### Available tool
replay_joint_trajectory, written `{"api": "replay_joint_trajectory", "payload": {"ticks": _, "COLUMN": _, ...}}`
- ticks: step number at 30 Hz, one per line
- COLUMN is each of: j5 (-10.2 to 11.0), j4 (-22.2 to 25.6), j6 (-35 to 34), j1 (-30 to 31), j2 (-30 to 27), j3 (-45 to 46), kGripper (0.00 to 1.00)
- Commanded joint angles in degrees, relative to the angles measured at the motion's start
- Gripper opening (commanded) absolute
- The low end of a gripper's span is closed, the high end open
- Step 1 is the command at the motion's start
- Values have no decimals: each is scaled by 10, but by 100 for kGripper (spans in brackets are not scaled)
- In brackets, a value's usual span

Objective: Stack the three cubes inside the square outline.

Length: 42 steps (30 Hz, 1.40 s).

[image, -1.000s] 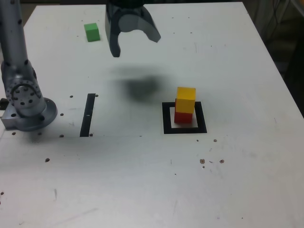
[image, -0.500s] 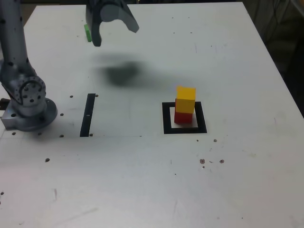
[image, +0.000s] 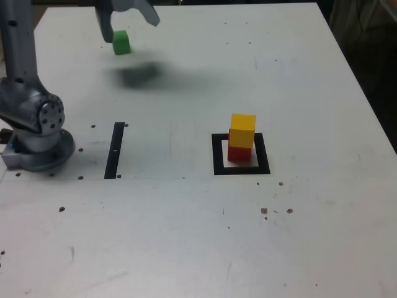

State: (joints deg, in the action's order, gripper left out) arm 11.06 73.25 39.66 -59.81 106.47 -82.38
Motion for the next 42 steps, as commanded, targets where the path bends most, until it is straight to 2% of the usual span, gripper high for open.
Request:
{"api": "replay_joint_trajectory", "payload": {"ticks": 1, "j5": 1, "j4": 3, "j6": 13, "j1": -15, "j2": 14, "j3": -12, "kGripper": 99}}
{"api": "replay_joint_trajectory", "payload": {"ticks": 12, "j5": 8, "j4": 9, "j6": 87, "j1": -91, "j2": 87, "j3": -84, "kGripper": 99}}
{"api": "replay_joint_trajectory", "payload": {"ticks": 31, "j5": 8, "j4": -12, "j6": 120, "j1": -120, "j2": 159, "j3": -101, "kGripper": 97}}
{"api": "replay_joint_trajectory", "payload": {"ticks": 37, "j5": 12, "j4": -14, "j6": 113, "j1": -120, "j2": 180, "j3": -115, "kGripper": 85}}
{"api": "replay_joint_trajectory", "payload": {"ticks": 39, "j5": 15, "j4": -12, "j6": 107, "j1": -120, "j2": 185, "j3": -119, "kGripper": 77}}
{"api": "replay_joint_trajectory", "payload": {"ticks": 42, "j5": 20, "j4": -14, "j6": 101, "j1": -120, "j2": 189, "j3": -122, "kGripper": 58}}
